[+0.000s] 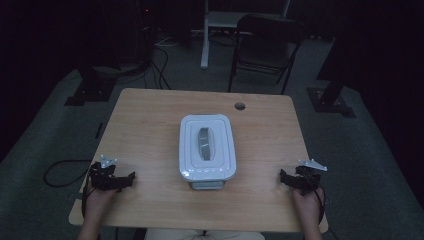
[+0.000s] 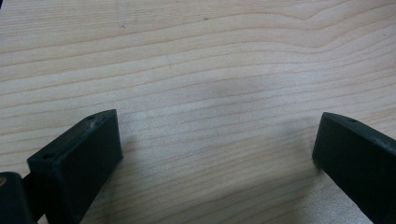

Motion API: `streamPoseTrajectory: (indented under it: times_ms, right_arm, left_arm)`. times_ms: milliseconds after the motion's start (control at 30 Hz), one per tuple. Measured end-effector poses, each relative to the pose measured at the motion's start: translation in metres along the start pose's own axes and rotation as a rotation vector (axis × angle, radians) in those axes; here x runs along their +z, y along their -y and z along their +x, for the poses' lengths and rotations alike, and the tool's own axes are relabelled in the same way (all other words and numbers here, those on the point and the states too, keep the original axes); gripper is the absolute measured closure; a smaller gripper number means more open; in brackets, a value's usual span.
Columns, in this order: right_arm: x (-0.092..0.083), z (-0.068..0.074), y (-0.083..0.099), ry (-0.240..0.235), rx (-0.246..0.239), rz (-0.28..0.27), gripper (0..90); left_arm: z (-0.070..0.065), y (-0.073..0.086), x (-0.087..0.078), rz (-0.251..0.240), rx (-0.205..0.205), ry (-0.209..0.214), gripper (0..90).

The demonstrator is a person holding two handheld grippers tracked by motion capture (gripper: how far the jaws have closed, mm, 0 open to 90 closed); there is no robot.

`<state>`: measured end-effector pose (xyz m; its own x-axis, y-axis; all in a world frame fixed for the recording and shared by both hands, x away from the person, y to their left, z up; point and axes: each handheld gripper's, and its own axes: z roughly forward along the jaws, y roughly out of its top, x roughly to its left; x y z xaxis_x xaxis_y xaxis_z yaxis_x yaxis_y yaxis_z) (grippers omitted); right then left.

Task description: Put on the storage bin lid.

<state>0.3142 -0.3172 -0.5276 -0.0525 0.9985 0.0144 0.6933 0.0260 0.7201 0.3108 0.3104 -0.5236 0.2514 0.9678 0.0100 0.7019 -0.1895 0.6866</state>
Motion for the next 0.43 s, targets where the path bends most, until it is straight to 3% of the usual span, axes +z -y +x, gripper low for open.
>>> streamPoseTrajectory:
  times_ms: [433]
  right_arm:
    - [0.0002, 0.0001, -0.0002, 0.002, 0.002, 0.0, 11.9]
  left_arm:
    - [-0.0011, 0.0007, -0.0007, 0.0, -0.007, -0.006, 1.8]
